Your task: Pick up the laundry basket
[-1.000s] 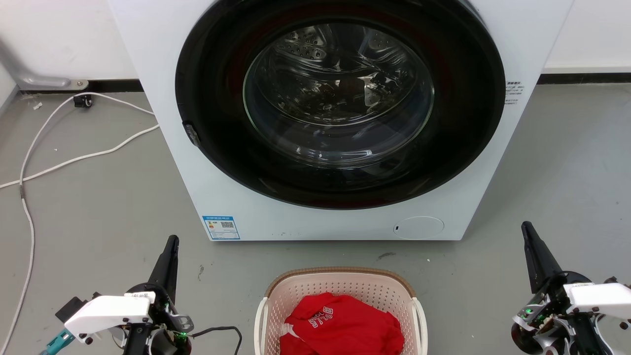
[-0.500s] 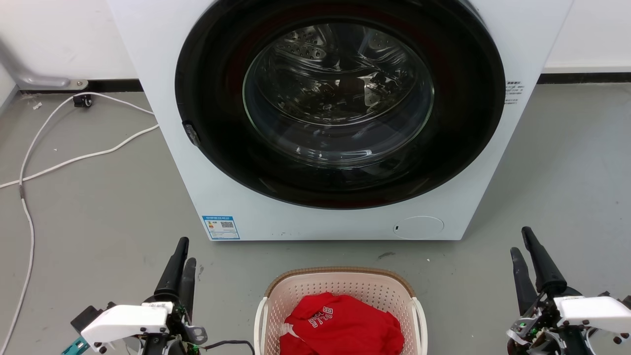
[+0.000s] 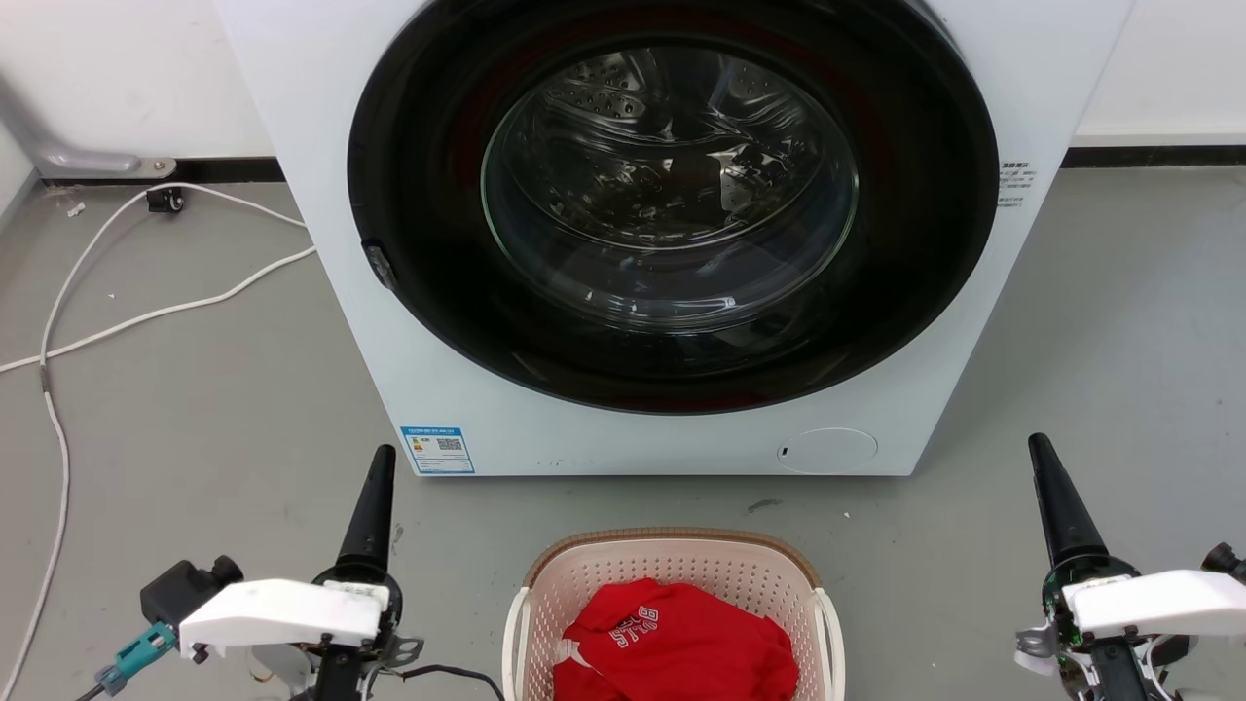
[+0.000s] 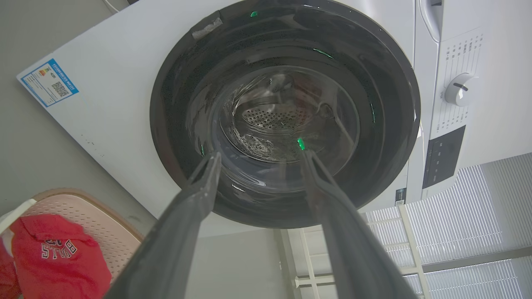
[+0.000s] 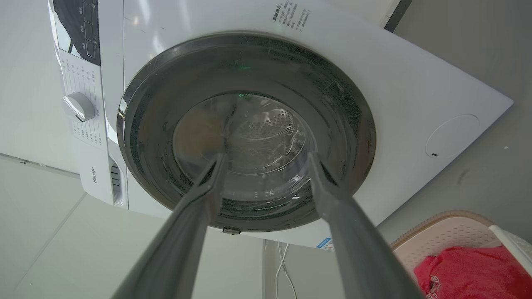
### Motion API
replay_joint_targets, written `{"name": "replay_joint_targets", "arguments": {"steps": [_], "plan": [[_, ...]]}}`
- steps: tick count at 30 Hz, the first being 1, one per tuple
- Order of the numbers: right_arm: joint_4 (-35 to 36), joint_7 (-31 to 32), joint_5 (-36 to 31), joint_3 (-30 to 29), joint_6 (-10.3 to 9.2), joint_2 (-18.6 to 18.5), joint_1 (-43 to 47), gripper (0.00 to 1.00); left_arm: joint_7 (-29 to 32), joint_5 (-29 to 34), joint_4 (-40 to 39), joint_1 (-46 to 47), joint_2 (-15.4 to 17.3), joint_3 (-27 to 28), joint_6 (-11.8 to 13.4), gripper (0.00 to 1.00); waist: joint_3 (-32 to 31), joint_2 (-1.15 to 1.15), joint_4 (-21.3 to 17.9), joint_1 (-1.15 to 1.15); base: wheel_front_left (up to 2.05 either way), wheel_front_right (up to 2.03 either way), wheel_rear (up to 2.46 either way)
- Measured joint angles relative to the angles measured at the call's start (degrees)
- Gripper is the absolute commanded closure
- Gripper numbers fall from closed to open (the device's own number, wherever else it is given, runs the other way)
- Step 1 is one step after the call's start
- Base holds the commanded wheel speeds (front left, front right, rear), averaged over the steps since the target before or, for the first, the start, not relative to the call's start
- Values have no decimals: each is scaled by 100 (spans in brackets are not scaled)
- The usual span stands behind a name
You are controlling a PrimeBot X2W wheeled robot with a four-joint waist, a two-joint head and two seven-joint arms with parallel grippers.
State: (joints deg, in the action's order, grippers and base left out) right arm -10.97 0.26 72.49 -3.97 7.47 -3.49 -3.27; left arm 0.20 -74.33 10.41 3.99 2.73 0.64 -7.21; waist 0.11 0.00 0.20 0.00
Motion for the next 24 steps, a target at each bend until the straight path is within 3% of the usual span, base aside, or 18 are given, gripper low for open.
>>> {"name": "replay_joint_targets", "arguments": {"steps": [9,24], "plan": [[219,-187,-1468,92,1,19,109,0,-199,1232,-212,-6,1,-301,130,0,-9,0,1,0,0,0,0],[257,-413,-3010,213,1,48,208,0,-494,2994,-271,-19,13,-744,356,0,-21,0,17,0,0,0,0]]}}
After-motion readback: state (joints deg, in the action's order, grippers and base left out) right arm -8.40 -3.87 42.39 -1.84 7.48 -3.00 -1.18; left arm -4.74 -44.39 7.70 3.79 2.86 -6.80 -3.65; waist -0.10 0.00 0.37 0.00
